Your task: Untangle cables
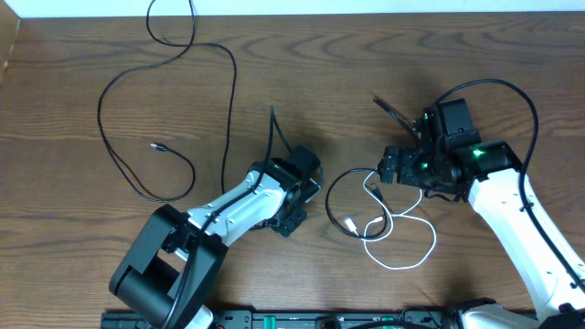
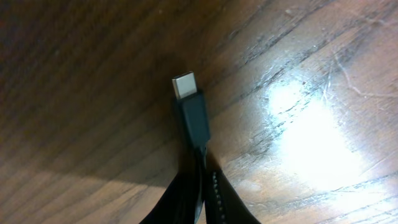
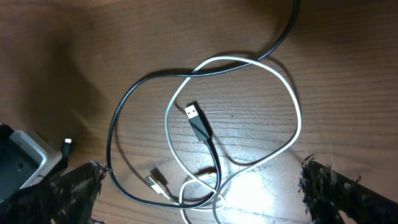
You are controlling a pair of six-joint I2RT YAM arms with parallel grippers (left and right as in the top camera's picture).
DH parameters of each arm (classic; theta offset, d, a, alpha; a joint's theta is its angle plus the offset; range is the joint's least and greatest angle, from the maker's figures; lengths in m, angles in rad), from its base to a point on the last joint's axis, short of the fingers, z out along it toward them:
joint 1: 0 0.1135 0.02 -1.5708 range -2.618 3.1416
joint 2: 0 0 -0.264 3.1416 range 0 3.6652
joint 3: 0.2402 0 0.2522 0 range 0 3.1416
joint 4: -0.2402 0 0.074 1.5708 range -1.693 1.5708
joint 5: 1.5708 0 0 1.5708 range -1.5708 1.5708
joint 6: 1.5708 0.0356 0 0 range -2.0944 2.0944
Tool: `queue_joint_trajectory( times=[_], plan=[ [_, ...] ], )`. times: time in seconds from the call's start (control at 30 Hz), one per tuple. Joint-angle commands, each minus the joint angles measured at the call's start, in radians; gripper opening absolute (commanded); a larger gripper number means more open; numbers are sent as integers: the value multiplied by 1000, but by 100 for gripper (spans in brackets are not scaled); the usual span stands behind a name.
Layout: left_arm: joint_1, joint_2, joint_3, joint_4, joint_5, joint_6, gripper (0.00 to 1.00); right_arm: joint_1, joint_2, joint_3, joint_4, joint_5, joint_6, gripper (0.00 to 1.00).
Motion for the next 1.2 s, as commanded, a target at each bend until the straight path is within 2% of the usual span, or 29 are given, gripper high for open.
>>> queue_joint_trajectory(
  times=[0.0, 0.07, 0.27, 0.37, 0.53, 0.73, 0.9, 1.17],
  plan=[
    [13, 77, -42, 15, -113, -24, 11, 5, -6, -5, -1, -6, 11, 99],
    [13, 77, -42, 16, -113, -24, 8, 5, -6, -5, -1, -6, 11, 99],
    [13, 75, -42, 15, -102, -32, 7, 5, -6, -5, -2, -6, 11, 99],
    [13, 70, -40, 15, -102, -85, 7, 5, -6, -5, -6, -6, 11, 99],
    [13, 43, -18, 8, -102, -264, 7, 5, -6, -5, -7, -6, 11, 99],
    [24, -23, 31, 8, -101, -282, 7, 5, -6, -5, -8, -6, 11, 99],
    [108, -117, 88, 10, -102, -283, 7, 5, -6, -5, -13, -6, 11, 99],
    [352, -204, 142, 112, -77, -335, 7, 5, -6, -5, -12, -6, 11, 99]
  ],
)
